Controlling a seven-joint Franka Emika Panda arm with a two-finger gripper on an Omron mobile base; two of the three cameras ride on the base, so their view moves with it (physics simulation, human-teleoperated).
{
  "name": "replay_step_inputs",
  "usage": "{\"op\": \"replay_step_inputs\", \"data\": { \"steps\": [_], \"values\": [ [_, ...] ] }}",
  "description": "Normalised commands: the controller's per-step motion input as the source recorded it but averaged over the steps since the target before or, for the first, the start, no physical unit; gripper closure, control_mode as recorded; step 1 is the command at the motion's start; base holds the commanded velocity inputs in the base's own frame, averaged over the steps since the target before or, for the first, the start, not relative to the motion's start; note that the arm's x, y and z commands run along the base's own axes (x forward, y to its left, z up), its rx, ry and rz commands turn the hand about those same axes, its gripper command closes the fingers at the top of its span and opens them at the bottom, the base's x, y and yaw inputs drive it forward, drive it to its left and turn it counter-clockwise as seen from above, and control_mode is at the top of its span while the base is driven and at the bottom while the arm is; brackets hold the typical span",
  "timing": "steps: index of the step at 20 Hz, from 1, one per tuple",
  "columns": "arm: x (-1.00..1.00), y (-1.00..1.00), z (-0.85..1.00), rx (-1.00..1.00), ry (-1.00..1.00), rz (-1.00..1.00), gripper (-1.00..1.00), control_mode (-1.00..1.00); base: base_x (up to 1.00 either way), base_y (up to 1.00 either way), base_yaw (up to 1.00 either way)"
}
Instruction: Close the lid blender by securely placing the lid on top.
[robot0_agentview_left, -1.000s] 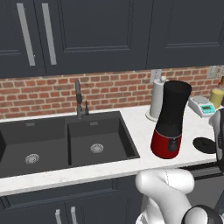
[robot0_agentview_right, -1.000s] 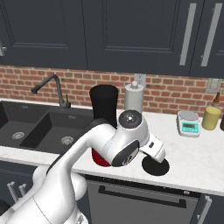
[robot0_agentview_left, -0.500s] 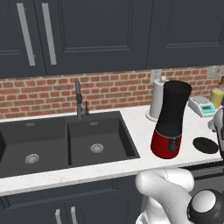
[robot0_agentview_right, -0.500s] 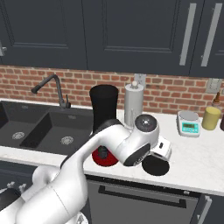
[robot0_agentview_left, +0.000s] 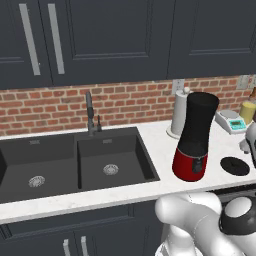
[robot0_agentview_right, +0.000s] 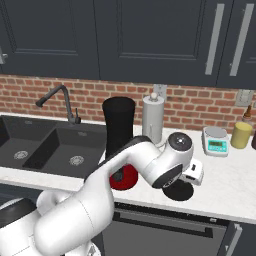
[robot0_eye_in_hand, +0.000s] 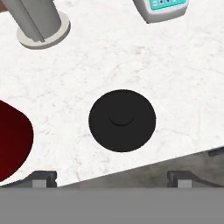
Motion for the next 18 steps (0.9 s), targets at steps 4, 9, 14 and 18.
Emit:
{"op": "replay_step_inputs", "data": {
  "steps": [4, 9, 14, 18],
  "values": [
    [0.19, 0.00, -0.25, -0.02, 0.15, 0.03, -1.00, -1.00, 0.00, 0.00, 0.00],
    [0.07, 0.00, -0.28, -0.01, 0.10, 0.04, -1.00, -1.00, 0.00, 0.00, 0.00],
    [0.00, 0.00, -0.24, 0.00, 0.00, 0.04, -1.00, -1.00, 0.00, 0.00, 0.00],
    [0.00, 0.00, -0.17, 0.00, 0.00, 0.05, -1.00, -1.00, 0.00, 0.00, 0.00]
  ]
}}
